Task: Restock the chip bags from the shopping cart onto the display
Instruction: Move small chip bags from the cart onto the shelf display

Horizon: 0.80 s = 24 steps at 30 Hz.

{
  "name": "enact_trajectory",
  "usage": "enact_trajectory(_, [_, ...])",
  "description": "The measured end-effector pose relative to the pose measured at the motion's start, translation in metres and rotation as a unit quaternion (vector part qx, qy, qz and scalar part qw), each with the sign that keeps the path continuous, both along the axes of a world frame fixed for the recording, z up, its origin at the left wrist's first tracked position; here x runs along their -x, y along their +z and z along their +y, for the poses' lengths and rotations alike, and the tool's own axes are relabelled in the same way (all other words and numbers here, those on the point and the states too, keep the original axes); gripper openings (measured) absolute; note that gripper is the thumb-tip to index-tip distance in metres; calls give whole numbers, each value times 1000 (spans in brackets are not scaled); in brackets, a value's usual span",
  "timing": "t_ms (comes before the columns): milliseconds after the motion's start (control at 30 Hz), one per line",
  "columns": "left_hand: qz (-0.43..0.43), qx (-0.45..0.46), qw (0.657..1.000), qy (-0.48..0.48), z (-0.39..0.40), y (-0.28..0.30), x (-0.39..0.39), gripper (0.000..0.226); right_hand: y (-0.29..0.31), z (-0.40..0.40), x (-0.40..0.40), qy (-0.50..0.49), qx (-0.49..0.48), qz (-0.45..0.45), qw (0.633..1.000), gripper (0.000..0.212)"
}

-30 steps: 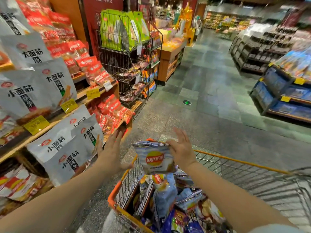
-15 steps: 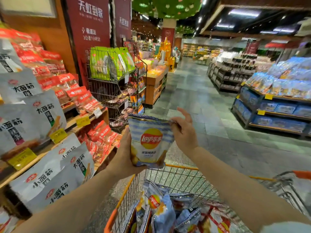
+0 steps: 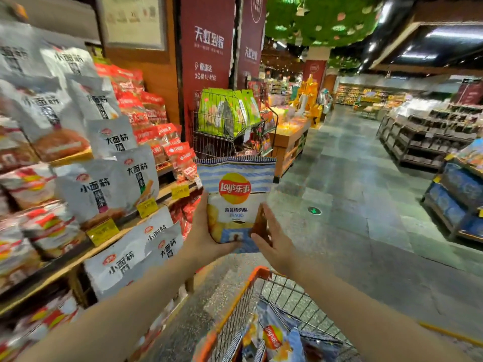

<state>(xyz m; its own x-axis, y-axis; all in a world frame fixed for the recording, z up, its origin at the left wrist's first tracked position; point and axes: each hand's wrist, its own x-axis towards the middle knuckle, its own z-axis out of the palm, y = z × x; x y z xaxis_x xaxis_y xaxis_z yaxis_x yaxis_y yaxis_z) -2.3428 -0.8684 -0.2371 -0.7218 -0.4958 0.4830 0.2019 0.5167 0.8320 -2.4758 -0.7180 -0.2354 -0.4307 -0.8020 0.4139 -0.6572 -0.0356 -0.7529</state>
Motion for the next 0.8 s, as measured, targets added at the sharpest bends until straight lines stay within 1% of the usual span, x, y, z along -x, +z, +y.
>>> enact_trajectory(100, [-22,-7,999,26,-20,5,-21,123,0,-31,-17,44,-17,-32,998,66])
enact_trajectory(200, [-33,-10,997,74,-41,7,-47,125,4,-61,-34,90,-33,-59,994,67])
enact_trajectory(400, [-51,-3,982,183,-87,3,-119,123,13,-131,-86,176,-79,-42,980,67])
enact_trajectory(533, [-78,14,965,248,-121,5,-177,122,13,-183,-133,227,-86,-40,969,71])
enact_trajectory(633, [-83,16,955,283,-145,5,-219,121,10,-222,-171,255,-105,-42,960,73])
enact_trajectory(700, [-89,2,949,303,-159,5,-247,120,11,-245,-197,280,-106,-49,953,72])
enact_trajectory(800, [-102,5,933,344,-182,2,-290,123,10,-278,-235,314,-114,-60,941,70])
